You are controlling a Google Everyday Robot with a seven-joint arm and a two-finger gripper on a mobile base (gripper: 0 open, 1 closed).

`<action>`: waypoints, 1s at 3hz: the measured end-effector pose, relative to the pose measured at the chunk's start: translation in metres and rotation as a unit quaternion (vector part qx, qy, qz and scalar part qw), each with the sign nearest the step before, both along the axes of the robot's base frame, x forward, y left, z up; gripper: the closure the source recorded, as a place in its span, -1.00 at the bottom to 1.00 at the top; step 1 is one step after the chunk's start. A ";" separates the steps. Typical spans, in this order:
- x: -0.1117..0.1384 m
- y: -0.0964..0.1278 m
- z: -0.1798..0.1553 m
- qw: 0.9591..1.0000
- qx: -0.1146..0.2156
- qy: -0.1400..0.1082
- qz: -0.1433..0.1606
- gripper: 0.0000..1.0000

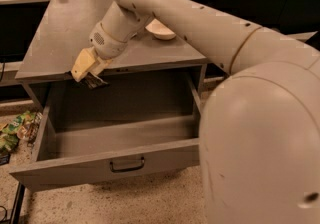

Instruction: Place rxbar chocolate into top drawer

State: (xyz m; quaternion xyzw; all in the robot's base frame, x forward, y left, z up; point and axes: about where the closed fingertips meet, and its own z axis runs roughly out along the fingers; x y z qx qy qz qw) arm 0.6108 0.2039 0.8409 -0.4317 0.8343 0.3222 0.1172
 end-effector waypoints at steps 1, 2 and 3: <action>-0.031 -0.015 -0.018 0.999 0.001 0.036 -0.032 1.00; -0.048 -0.025 -0.050 0.995 -0.004 0.067 -0.070 1.00; -0.049 -0.028 -0.082 0.991 -0.014 0.081 -0.110 0.71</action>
Offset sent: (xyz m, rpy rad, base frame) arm -0.0646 -0.0411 -0.0871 -0.0143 0.2021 -0.2457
